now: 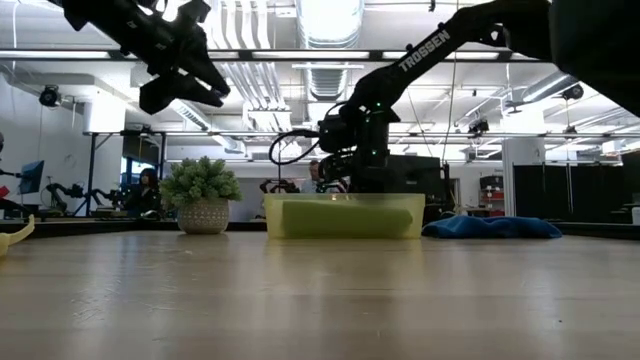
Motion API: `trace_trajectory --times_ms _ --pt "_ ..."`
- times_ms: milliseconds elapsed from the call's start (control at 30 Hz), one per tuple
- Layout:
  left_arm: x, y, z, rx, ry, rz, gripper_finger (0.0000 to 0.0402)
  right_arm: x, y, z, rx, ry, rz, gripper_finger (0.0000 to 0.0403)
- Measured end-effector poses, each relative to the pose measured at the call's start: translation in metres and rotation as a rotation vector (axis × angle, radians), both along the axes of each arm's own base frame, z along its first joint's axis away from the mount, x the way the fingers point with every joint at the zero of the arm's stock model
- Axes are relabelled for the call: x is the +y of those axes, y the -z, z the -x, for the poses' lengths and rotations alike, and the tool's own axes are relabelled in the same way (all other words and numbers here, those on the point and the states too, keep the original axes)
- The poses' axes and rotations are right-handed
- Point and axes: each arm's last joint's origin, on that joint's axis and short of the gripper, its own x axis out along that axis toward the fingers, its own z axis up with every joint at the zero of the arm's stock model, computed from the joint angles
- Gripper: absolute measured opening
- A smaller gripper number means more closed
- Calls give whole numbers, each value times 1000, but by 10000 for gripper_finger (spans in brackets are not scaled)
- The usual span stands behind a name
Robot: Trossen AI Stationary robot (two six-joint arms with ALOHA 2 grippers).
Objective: Fold microfiber towels
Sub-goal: Move the yellow bin to the top of the table
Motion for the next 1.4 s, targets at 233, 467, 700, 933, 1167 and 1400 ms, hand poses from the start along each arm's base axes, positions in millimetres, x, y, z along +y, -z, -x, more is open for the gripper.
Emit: trace_trajectory --times_ms 233,467,700,933,1167,1400 --pt "1 -2 -7 -11 13 2 120 -12 -20 -4 -63 69 44 8" --pt "-1 -2 -9 -26 30 3 120 -8 -32 -11 -151 -17 -30 8" --pt "-1 -1 -9 -25 33 5 120 -6 -21 -18 -135 -81 -33 8" --pt "-1 -2 -8 -29 34 4 120 -7 -9 -17 -99 -72 -41 8" --pt "-1 -2 -8 -29 33 5 120 -14 -5 -17 -21 59 98 8" --pt "-4 -5 -9 -39 49 3 120 -15 -54 -7 -131 129 66 8"
